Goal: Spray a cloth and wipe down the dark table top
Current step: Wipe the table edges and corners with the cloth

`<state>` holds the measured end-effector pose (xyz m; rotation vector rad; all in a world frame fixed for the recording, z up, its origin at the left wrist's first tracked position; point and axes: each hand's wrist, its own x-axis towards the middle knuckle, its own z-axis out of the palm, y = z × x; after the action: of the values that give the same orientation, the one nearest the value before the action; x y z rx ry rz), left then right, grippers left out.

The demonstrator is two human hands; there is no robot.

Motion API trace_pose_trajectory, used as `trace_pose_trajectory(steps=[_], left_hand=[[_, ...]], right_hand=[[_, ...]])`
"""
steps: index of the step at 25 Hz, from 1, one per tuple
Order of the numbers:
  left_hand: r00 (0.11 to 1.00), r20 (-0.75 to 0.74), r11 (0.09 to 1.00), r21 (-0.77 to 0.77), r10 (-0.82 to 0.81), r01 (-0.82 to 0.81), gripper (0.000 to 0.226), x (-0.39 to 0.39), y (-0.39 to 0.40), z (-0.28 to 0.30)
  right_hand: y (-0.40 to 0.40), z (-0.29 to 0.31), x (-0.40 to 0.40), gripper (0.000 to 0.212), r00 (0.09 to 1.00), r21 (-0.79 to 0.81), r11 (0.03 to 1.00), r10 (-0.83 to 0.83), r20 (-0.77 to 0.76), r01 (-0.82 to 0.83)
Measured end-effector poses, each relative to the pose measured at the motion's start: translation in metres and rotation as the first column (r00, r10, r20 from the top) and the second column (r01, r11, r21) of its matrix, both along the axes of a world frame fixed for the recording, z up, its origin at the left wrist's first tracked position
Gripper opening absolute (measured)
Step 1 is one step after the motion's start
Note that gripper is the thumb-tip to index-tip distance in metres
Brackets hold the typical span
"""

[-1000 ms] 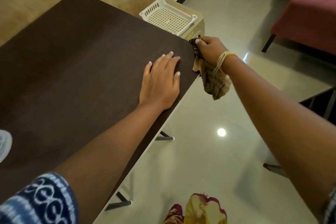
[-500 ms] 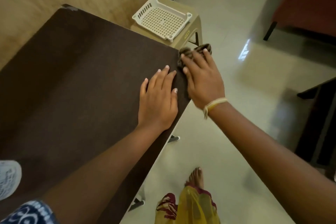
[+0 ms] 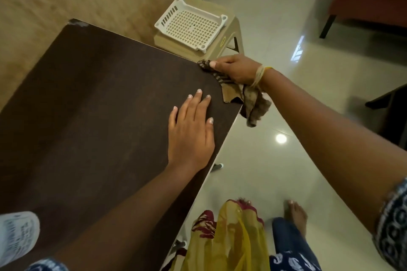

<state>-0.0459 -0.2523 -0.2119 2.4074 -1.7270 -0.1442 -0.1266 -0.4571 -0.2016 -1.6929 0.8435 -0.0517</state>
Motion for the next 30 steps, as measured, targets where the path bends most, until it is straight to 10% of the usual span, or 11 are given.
trace_pose_trajectory(steps=[5, 8, 11, 15, 20, 26, 30], left_hand=[[1.0, -0.006, 1.0, 0.008, 0.02, -0.02, 0.051, 0.0, -0.001, 0.002], [0.999, 0.004, 0.999, 0.017, 0.041, -0.041, 0.051, -0.002, -0.002, 0.003], [0.998, 0.025, 0.999, 0.01, 0.051, -0.051, 0.051, -0.005, -0.003, 0.003], [0.998, 0.001, 0.997, -0.022, 0.069, -0.069, 0.05, -0.006, -0.005, 0.003], [0.996, -0.023, 0.996, 0.011, 0.088, -0.088, 0.048, -0.006, -0.007, 0.008], [0.996, -0.009, 0.996, 0.029, 0.086, -0.086, 0.047, -0.003, -0.005, 0.007], [0.996, -0.006, 0.995, 0.032, 0.092, -0.092, 0.049, -0.005, -0.007, 0.009]], right_hand=[[0.048, -0.036, -0.045, 0.03, 0.819, 0.148, 0.904, -0.426, 0.385, 0.401], [0.068, -0.03, -0.044, 0.03, 0.796, -0.014, 0.836, -0.518, 0.314, 0.549], [0.037, -0.004, -0.023, 0.031, 0.967, -0.293, 0.923, -0.253, 0.025, 0.249], [-0.016, 0.011, 0.064, 0.038, 0.981, -0.323, 0.927, 0.167, -0.094, -0.189], [-0.019, 0.001, 0.133, 0.051, 0.959, -0.411, 0.867, 0.232, -0.165, -0.28], [0.02, -0.007, 0.01, 0.057, 0.936, -0.656, 0.669, 0.283, -0.21, -0.35], [0.0, -0.017, -0.024, 0.048, 0.917, -0.437, 0.824, 0.398, -0.005, -0.36]])
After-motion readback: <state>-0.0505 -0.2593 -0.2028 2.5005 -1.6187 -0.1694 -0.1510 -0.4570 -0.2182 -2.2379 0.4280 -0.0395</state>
